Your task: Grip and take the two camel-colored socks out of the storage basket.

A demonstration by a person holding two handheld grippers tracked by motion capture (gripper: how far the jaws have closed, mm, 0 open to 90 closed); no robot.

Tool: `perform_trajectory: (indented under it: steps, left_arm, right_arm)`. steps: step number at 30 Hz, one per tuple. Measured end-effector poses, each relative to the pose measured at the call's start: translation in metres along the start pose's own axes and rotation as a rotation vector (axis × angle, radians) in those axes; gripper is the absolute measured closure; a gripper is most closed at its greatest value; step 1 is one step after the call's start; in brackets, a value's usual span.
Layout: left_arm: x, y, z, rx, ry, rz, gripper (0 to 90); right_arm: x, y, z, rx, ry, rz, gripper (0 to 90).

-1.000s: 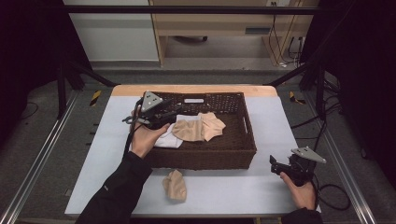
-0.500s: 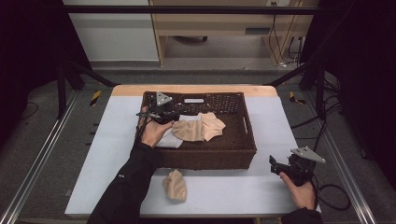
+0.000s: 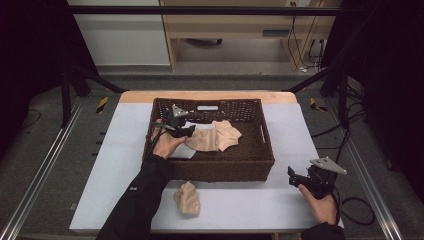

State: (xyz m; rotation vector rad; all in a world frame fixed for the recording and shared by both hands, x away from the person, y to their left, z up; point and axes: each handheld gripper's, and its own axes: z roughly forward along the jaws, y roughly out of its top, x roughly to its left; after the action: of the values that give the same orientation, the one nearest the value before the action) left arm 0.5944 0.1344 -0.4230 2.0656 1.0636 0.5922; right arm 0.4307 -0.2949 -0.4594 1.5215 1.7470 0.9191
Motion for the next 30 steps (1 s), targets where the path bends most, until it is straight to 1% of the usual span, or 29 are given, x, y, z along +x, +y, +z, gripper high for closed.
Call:
perform_trajectory:
  steps: [1,2,3,7,9,10,11,12,13,15,16,17,18,19,20,23,24,27,30]
  left_arm:
    - [0.001,-0.001,0.001,0.017,-0.001,0.010,54.5]
    - [0.001,-0.002,0.003,0.030,-0.003,0.010,53.8]
    - [0.001,-0.004,0.005,0.054,-0.008,0.014,53.1]
    - [0.003,-0.006,0.007,0.066,-0.019,0.007,51.8]
    - [0.002,-0.007,0.008,0.073,-0.026,0.015,50.2]
    - [0.002,-0.007,0.009,0.075,-0.030,0.020,49.6]
    - [0.001,-0.008,0.011,0.090,-0.044,0.032,48.8]
    - [-0.001,-0.010,0.012,0.103,-0.049,0.041,48.9]
    - [-0.001,-0.010,0.012,0.103,-0.049,0.041,49.6]
    - [-0.002,-0.011,0.013,0.131,-0.063,0.065,50.7]
    - [-0.003,-0.012,0.013,0.140,-0.065,0.072,55.7]
    - [-0.004,-0.012,0.013,0.146,-0.065,0.080,55.7]
    - [-0.004,-0.012,0.012,0.152,-0.066,0.081,59.4]
    - [-0.005,-0.012,0.012,0.157,-0.070,0.077,66.3]
    - [-0.005,-0.011,0.012,0.161,-0.072,0.079,66.3]
    - [-0.004,-0.009,0.008,0.175,-0.080,0.056,81.1]
    - [-0.004,-0.009,0.008,0.174,-0.081,0.047,84.6]
    - [-0.005,-0.008,0.005,0.174,-0.079,0.040,86.8]
    - [-0.006,-0.006,-0.002,0.115,-0.086,0.027,87.2]
  right_arm:
    - [0.000,0.000,0.000,0.000,0.001,0.000,4.0]
    - [0.000,0.000,0.000,0.000,0.002,-0.002,4.0]
    - [0.000,0.000,0.001,0.002,0.001,-0.005,4.0]
    - [0.001,0.000,0.001,0.003,0.001,-0.003,4.0]
    - [0.001,0.000,0.001,0.002,-0.001,-0.004,4.0]
    - [0.001,0.000,0.001,0.001,0.000,-0.006,4.0]
    - [0.001,-0.001,0.001,-0.001,-0.001,-0.011,4.0]
    - [0.001,-0.001,0.001,0.001,0.000,-0.011,4.0]
    - [0.001,0.000,0.001,0.003,0.002,-0.008,4.0]
    - [0.001,0.000,0.002,0.004,0.002,-0.010,4.1]
    - [0.001,0.000,0.002,0.004,0.002,-0.010,4.2]
    - [0.001,0.000,0.002,0.004,0.002,-0.010,4.2]
    - [0.001,0.000,0.002,0.004,0.001,-0.010,4.2]
    - [0.001,-0.001,0.001,0.003,0.000,-0.009,4.2]
    - [0.001,-0.001,0.001,0.003,0.000,-0.009,4.2]
    - [0.001,-0.001,0.001,0.003,0.000,-0.010,4.2]
    - [0.001,0.000,0.001,0.003,-0.001,-0.011,4.2]
    - [0.001,-0.001,0.001,0.004,-0.001,-0.013,4.3]
    - [0.001,-0.001,0.001,0.002,-0.002,-0.010,4.2]
